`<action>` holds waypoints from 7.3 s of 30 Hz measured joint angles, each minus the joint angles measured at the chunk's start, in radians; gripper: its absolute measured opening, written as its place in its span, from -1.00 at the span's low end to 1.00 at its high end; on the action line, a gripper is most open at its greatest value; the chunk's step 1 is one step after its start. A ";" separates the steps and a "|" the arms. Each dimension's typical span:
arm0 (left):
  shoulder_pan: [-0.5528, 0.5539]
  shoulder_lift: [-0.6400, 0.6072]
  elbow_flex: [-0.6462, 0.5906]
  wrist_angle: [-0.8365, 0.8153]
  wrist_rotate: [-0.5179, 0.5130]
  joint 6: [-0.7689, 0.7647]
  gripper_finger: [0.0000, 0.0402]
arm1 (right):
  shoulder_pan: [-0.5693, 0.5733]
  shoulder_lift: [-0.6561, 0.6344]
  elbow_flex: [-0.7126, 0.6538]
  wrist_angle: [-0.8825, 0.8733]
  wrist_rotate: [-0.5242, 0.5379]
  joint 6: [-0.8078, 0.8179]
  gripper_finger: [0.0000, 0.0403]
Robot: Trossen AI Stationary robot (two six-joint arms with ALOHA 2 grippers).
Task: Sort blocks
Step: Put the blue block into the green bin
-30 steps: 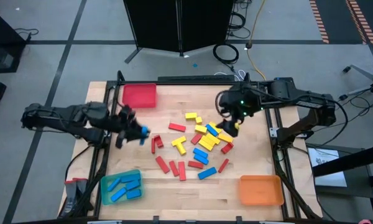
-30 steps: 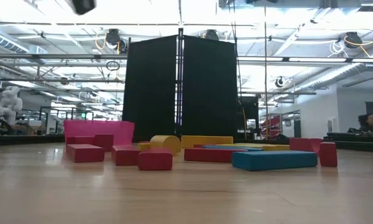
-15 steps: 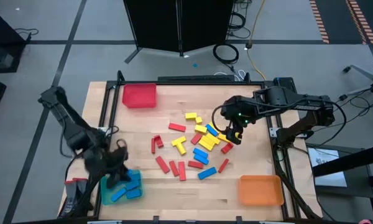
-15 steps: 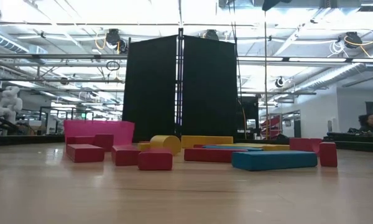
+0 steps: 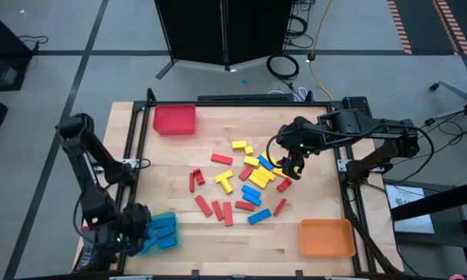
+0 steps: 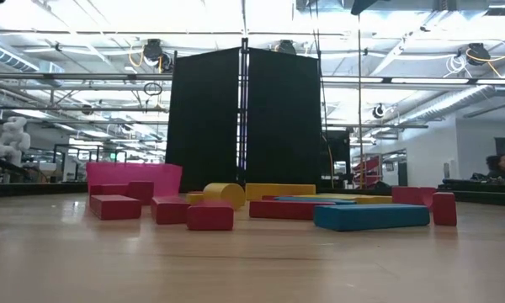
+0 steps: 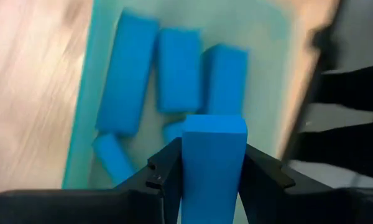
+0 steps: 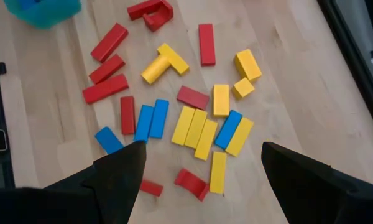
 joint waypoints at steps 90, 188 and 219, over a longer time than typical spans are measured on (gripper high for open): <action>0.334 -0.505 -0.037 0.130 -0.448 0.515 0.62 | 0.259 0.521 -0.512 0.719 -0.159 -0.173 0.34; 1.133 0.033 0.172 1.340 -0.274 1.391 0.62 | -0.065 0.126 -0.296 1.271 0.498 -0.360 -0.43; 1.188 0.028 0.170 1.357 -0.197 1.434 0.62 | -0.061 0.126 -0.296 1.268 0.478 -0.455 -0.43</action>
